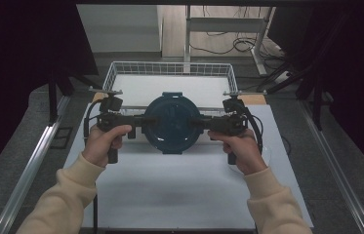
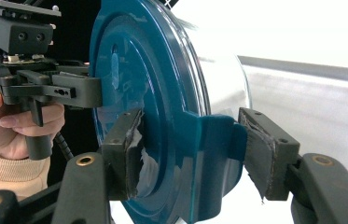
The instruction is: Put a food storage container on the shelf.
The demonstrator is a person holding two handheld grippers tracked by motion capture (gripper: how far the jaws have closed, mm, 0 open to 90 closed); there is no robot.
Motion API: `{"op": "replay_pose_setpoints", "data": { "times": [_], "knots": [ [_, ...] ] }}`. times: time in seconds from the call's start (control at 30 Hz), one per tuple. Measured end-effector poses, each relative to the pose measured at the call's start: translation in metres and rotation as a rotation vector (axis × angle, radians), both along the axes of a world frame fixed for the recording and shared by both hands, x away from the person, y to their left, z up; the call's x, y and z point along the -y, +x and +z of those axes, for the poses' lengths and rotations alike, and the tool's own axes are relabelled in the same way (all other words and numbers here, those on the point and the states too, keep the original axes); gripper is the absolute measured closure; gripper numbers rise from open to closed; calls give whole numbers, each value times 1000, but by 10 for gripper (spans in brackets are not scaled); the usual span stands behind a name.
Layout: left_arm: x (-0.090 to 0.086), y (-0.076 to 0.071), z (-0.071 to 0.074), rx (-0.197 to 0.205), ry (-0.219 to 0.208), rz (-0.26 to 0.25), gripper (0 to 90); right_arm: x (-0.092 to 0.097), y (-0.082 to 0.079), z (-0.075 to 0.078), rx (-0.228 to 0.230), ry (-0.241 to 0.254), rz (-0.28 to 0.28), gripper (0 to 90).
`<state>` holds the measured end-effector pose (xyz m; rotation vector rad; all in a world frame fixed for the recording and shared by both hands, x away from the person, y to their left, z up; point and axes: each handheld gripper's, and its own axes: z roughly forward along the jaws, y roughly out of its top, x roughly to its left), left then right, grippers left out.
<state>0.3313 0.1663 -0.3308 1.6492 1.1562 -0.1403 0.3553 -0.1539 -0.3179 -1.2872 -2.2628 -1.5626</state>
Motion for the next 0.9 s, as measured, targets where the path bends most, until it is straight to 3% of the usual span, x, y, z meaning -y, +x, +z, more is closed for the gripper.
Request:
{"op": "replay_pose_setpoints", "data": {
  "times": [0.27, 0.9],
  "knots": [
    [-1, 12, 16, 13, 0, -3, 385, -1, 11, 15, 15, 2, 2, 426],
    [-5, 42, 38, 23, 7, -11, 385, -4, 41, 38, 12, -3, 5, 427]
  ]
}}
